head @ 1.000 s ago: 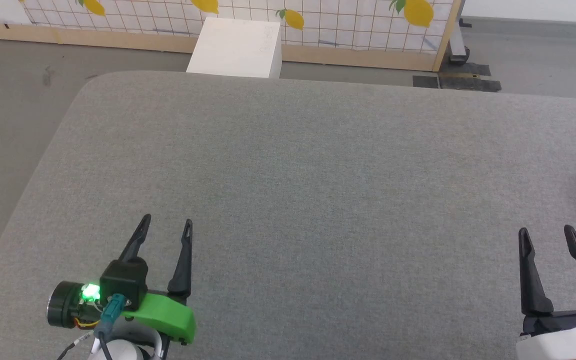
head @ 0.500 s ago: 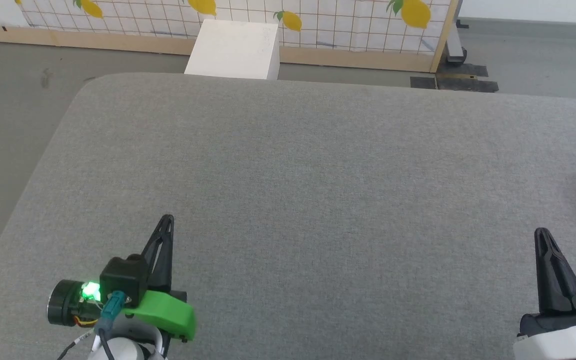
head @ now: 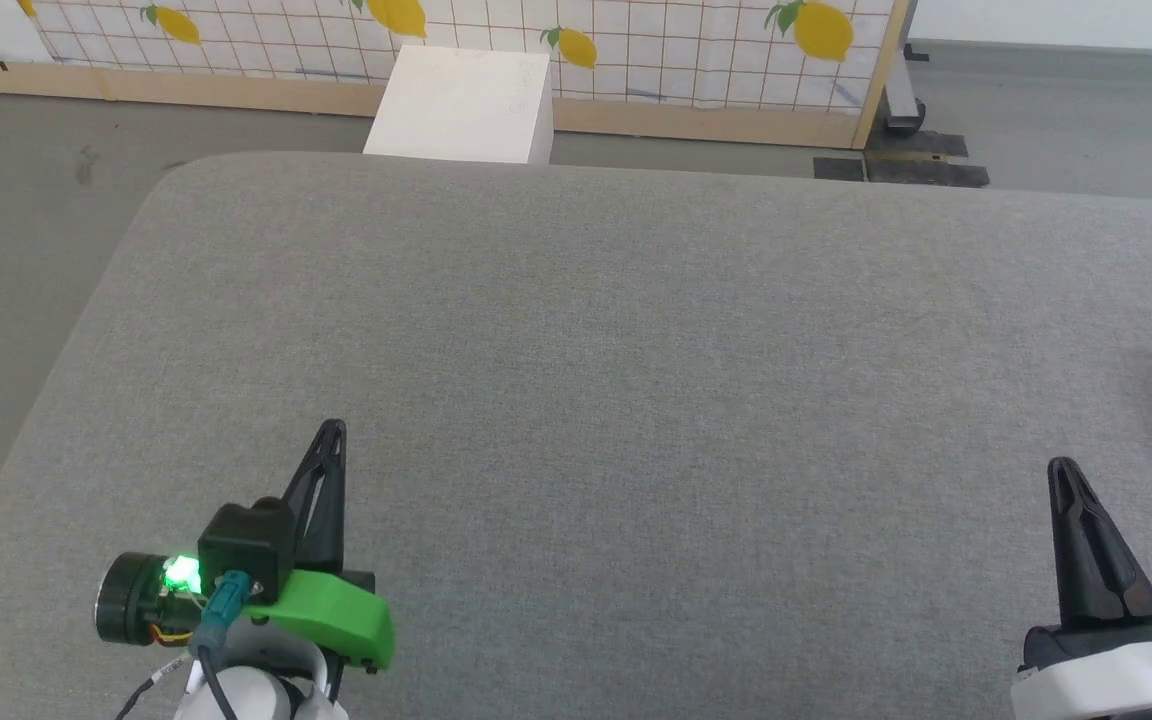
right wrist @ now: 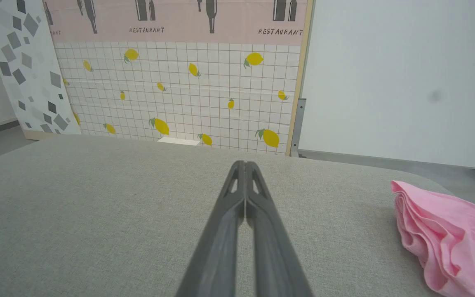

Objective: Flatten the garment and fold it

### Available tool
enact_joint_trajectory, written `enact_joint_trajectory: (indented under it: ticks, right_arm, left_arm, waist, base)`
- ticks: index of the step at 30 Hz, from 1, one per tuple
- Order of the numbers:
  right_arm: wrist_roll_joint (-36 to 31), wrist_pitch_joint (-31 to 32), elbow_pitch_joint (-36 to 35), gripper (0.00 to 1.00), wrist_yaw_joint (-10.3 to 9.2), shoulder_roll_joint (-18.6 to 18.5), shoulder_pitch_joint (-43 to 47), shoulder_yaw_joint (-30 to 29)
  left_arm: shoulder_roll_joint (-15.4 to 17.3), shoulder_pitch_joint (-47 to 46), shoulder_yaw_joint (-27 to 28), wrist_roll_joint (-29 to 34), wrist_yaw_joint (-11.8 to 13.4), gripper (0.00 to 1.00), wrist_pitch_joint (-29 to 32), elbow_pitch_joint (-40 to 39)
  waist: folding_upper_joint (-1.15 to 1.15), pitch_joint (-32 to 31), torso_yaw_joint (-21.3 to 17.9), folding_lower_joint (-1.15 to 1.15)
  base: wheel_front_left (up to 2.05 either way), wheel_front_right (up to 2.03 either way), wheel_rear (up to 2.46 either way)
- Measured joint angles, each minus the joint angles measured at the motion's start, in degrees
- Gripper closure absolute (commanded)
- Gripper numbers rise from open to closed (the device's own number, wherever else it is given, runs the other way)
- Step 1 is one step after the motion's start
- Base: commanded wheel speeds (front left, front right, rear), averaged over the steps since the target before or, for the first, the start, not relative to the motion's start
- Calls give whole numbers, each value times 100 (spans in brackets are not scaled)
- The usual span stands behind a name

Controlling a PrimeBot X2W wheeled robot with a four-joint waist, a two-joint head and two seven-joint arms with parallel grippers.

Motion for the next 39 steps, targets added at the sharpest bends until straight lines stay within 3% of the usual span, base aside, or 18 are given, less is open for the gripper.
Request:
enact_joint_trajectory:
  ticks: [39]
  right_arm:
    - [-191, 408, 207, 100, 0, 137, -246, 247]
  left_arm:
    - [-636, 156, 775, 601, -426, 100, 400, -22]
  waist:
    - [0, -92, -119, 0]
  base:
    - [0, 0, 0]
